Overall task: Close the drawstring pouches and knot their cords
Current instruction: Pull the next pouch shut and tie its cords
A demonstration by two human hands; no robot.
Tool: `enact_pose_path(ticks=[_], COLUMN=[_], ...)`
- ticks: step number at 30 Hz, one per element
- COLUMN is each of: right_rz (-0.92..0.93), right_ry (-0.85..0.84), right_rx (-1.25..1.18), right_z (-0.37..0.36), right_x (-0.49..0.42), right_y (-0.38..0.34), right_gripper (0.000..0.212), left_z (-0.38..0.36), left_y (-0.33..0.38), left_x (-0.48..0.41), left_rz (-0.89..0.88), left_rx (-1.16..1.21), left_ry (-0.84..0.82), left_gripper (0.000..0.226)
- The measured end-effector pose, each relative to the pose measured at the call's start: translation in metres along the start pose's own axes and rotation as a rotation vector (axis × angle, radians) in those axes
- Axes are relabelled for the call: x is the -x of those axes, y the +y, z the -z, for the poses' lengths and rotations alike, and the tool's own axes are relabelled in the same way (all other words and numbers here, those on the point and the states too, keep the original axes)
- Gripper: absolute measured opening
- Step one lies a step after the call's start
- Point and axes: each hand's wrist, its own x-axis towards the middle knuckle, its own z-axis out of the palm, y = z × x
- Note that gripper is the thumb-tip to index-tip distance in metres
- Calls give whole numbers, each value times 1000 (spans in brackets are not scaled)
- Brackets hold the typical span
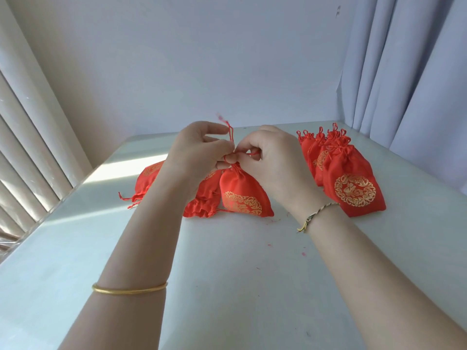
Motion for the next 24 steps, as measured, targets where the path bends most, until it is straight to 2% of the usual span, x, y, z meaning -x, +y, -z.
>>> enact_pose_path(ticks=[3,6,12,14,20,24], right_rz=[-46,-180,-586,-692,-798,-838], right_ry=[-16,-43,1,-17,-53,-67], right_rx=[-9,-192,-610,-729,-881,-938], right_z=[1,1,7,9,11,11], right_x=[0,0,-1,-2,-1,-2], right_y=[0,1,7,7,4,6], right_gripper=[4,7,20,20,22,20], left_z=[-1,-10,-2,1,-18,-18], left_y=[3,5,4,6,0,-4], left_x=[2,7,2,1,6,4], left_rz=[4,-29,-270,-323,-391,-383], left_rx=[-84,-193,-432,-488,-691,-750], left_ry=[-14,-12,144,138,112,150], left_gripper=[47,52,35,34,9,10])
